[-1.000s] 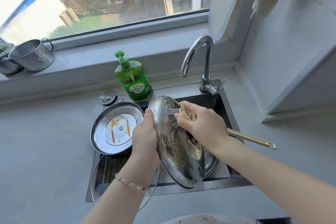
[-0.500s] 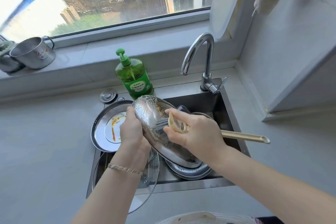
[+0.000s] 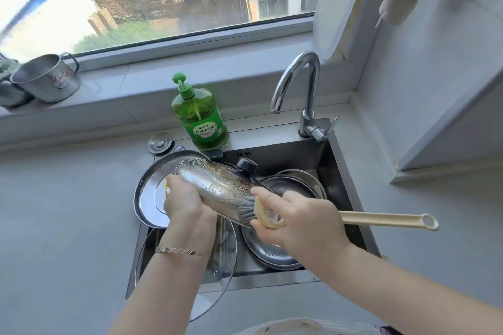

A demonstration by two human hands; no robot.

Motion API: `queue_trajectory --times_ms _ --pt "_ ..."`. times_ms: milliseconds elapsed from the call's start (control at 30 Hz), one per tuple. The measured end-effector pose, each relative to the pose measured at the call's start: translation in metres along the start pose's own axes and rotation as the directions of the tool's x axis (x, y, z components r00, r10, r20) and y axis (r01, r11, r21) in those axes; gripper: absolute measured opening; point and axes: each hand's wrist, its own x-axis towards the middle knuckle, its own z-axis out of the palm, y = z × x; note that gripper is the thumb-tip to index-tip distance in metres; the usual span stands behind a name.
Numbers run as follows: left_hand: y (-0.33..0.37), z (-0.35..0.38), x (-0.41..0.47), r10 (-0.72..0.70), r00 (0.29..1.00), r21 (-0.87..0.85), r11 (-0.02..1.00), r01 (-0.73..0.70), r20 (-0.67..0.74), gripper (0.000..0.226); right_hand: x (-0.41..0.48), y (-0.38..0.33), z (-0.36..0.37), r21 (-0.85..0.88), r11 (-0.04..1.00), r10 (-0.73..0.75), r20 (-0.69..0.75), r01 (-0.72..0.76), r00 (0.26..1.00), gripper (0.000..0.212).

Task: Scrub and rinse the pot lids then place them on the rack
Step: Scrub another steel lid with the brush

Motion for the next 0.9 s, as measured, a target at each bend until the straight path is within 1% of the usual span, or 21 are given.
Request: queue_trajectory --times_ms 33,100,167,233,300,333,367,433,467,500,533,600,667,700,733,800,833,867,900 --pt "0.002 -0.001 0.002 -0.004 1.000 -0.006 1.000 0.004 -0.022 0.025 -0.003 0.006 0.000 -0.008 1.000 0.025 -0.013 -0.025 1.000 0.040" --pt "0.002 0.000 0.000 0.007 0.999 -0.038 0.999 -0.008 -0.034 0.025 0.000 0.005 0.000 -0.026 0.998 0.053 -0.005 -0.054 0.999 0.041" --pt "0.001 0.004 -0.004 0.008 1.000 -0.045 0.999 -0.008 -0.004 0.020 0.010 -0.007 0.000 -0.035 0.999 0.020 -0.017 -0.020 1.000 0.042" --pt "0.003 0.006 -0.008 -0.002 0.999 -0.049 0.999 0.004 0.040 0.024 0.018 -0.017 -0.003 -0.029 0.999 -0.037 -0.048 0.036 0.998 0.042" --pt "0.010 0.003 -0.005 0.013 0.996 -0.061 0.998 -0.008 0.087 0.028 0.014 -0.011 -0.003 0.012 0.999 -0.034 -0.074 0.035 0.997 0.040" --pt "0.015 0.001 -0.004 0.030 0.993 -0.080 0.997 -0.021 0.117 0.029 0.010 -0.003 -0.005 0.047 0.999 0.008 -0.044 -0.006 0.999 0.040" --pt "0.018 -0.001 -0.003 0.055 0.989 -0.106 0.994 -0.041 0.137 0.030 0.006 0.005 -0.007 0.083 0.994 0.073 0.016 -0.074 0.997 0.042" --pt "0.019 -0.003 -0.003 0.090 0.985 -0.116 0.991 -0.073 0.148 0.032 0.000 0.019 -0.013 0.138 0.957 0.232 0.160 -0.254 0.960 0.051" --pt "0.018 -0.003 -0.003 0.098 0.985 -0.114 0.990 -0.081 0.146 0.032 -0.001 0.023 -0.012 0.128 0.944 0.278 0.187 -0.304 0.942 0.056" --pt "0.016 -0.002 -0.004 0.104 0.985 -0.112 0.990 -0.088 0.140 0.033 -0.002 0.022 -0.011 0.116 0.941 0.292 0.201 -0.318 0.935 0.059" --pt "0.015 0.000 -0.006 0.106 0.985 -0.113 0.989 -0.091 0.139 0.033 -0.001 0.016 -0.010 0.122 0.944 0.282 0.190 -0.307 0.941 0.059" --pt "0.012 0.004 -0.006 0.089 0.986 -0.092 0.993 -0.076 0.141 0.034 0.002 -0.001 -0.010 0.134 0.969 0.200 0.083 -0.209 0.976 0.049" --pt "0.011 0.003 -0.003 0.049 0.985 -0.074 0.997 -0.037 0.168 0.035 0.002 -0.008 -0.010 0.160 0.980 0.126 -0.021 -0.121 0.992 0.041" --pt "0.011 0.002 -0.001 0.032 0.983 -0.077 0.997 -0.018 0.181 0.034 0.000 -0.003 -0.009 0.178 0.978 0.122 -0.049 -0.112 0.991 0.040" --pt "0.011 0.002 0.002 0.020 0.982 -0.089 0.996 -0.003 0.188 0.033 -0.001 0.006 -0.009 0.198 0.971 0.146 -0.049 -0.134 0.988 0.040" --pt "0.013 -0.002 0.006 0.019 0.981 -0.104 0.995 0.002 0.195 0.029 -0.007 0.026 -0.012 0.209 0.947 0.247 0.021 -0.246 0.969 0.039" --pt "0.015 -0.003 0.005 0.032 0.980 -0.102 0.995 -0.013 0.196 0.028 -0.012 0.037 -0.012 0.202 0.922 0.316 0.103 -0.331 0.943 0.036" --pt "0.016 -0.004 0.003 0.054 0.980 -0.094 0.995 -0.036 0.192 0.028 -0.016 0.047 -0.011 0.211 0.877 0.389 0.213 -0.431 0.896 0.033" --pt "0.016 -0.006 0.003 0.076 0.979 -0.080 0.995 -0.061 0.189 0.029 -0.019 0.057 -0.009 0.232 0.814 0.457 0.311 -0.533 0.833 0.034"
